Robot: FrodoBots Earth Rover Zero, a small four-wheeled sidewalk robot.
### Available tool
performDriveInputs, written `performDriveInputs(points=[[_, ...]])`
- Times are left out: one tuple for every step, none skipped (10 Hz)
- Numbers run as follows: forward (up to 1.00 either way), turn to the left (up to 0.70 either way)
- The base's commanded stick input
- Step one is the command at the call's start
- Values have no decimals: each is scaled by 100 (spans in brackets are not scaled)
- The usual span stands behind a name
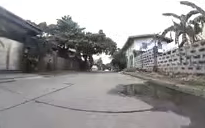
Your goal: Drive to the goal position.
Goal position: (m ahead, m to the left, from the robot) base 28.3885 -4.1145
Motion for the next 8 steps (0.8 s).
performDriveInputs(points=[[100,0],[100,0],[100,0],[100,0],[100,0],[100,0],[100,0],[100,0]])
